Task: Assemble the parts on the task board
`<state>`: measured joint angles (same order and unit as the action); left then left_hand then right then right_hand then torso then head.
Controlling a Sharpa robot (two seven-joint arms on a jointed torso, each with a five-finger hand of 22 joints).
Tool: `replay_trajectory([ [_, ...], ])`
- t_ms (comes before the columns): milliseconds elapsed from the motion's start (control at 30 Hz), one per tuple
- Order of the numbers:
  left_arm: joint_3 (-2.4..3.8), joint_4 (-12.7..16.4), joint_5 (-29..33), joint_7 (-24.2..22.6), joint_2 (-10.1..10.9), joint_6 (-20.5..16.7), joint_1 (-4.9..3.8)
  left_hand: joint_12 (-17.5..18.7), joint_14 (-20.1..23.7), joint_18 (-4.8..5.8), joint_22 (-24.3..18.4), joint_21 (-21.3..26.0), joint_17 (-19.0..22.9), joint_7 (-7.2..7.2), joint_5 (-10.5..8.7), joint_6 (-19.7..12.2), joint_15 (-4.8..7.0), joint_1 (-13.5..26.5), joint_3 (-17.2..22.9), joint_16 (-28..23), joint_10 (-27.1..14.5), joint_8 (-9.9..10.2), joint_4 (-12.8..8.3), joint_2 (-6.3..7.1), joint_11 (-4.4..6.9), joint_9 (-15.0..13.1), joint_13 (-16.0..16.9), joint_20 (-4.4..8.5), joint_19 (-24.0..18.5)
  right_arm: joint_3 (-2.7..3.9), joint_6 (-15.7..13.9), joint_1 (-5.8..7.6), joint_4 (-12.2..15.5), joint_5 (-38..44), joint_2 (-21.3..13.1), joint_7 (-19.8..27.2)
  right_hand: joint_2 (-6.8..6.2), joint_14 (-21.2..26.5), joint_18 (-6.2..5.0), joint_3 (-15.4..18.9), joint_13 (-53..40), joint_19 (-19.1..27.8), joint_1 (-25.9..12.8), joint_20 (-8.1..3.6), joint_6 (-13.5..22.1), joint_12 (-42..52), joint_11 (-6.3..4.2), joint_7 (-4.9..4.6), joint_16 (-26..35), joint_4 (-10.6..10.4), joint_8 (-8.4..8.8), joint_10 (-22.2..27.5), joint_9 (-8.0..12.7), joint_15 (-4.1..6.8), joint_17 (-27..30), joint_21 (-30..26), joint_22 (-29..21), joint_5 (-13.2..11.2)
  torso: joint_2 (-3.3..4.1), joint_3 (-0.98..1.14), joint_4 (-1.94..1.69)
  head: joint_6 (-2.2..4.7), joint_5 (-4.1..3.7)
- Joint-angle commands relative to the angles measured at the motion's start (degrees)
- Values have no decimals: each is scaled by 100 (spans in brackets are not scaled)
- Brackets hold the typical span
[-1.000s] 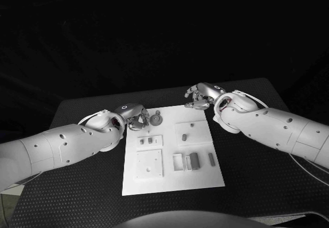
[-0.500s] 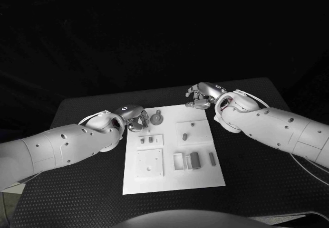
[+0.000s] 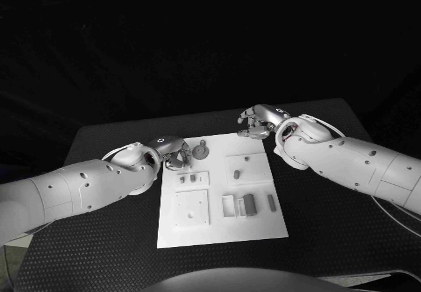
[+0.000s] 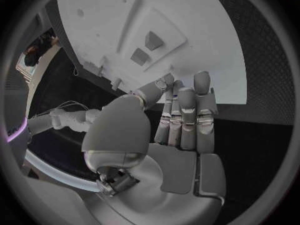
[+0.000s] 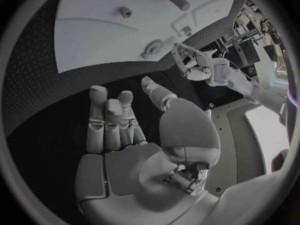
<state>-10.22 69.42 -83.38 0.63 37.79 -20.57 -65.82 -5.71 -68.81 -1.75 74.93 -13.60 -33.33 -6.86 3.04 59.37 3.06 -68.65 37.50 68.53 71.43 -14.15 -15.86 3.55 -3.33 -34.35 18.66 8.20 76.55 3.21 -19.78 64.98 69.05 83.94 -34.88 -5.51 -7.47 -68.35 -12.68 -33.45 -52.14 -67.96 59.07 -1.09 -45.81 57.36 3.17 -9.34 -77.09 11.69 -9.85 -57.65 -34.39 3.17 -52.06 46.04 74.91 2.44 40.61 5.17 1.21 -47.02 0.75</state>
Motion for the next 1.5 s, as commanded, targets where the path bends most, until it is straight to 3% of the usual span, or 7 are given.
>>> replay_trajectory([
  [33,-17,5,-38,-1,-13,86,6,21,-14,-281,123,-25,4,2,6,35,9,69,-33,18,43,-19,11,14,3,-8,4,50,-2,2,27,-2,6,1,2,22,20,-48,-232,16,10,5,-17,-31,-6,36,-2,-37,35,-26,25,43,10,2,-10,-31,106,33,-1,0,-2,-5,-5],
  [300,-66,3,-38,-6,-29,100,17,25,-13,-280,123,-24,4,2,5,35,9,76,-36,19,44,-20,17,13,3,-8,6,51,-3,2,26,-2,8,1,3,22,20,-48,-232,16,11,4,-17,-31,-6,37,-2,-37,35,-27,25,43,10,2,-10,-31,106,33,0,-3,-2,-7,-2],
  [967,-75,-69,-38,-10,-105,135,42,40,-4,-280,122,-19,6,1,5,26,8,80,-36,18,40,-17,21,9,2,-7,10,52,-10,2,26,-2,7,0,-4,22,21,-49,-232,16,14,4,-19,-31,-5,39,-2,-38,36,-28,25,44,11,2,-10,-32,106,33,2,-5,0,-14,-13],
  [1500,-81,-33,-37,-1,-109,391,43,53,8,-276,120,-11,8,-1,5,19,6,83,-36,15,37,-15,23,-1,-1,-5,14,50,-21,2,28,-2,0,-2,-4,22,21,-49,-232,16,16,4,-20,-31,-5,40,-2,-38,37,-30,25,45,11,1,-10,-32,106,33,0,-4,-3,-32,-33],
])
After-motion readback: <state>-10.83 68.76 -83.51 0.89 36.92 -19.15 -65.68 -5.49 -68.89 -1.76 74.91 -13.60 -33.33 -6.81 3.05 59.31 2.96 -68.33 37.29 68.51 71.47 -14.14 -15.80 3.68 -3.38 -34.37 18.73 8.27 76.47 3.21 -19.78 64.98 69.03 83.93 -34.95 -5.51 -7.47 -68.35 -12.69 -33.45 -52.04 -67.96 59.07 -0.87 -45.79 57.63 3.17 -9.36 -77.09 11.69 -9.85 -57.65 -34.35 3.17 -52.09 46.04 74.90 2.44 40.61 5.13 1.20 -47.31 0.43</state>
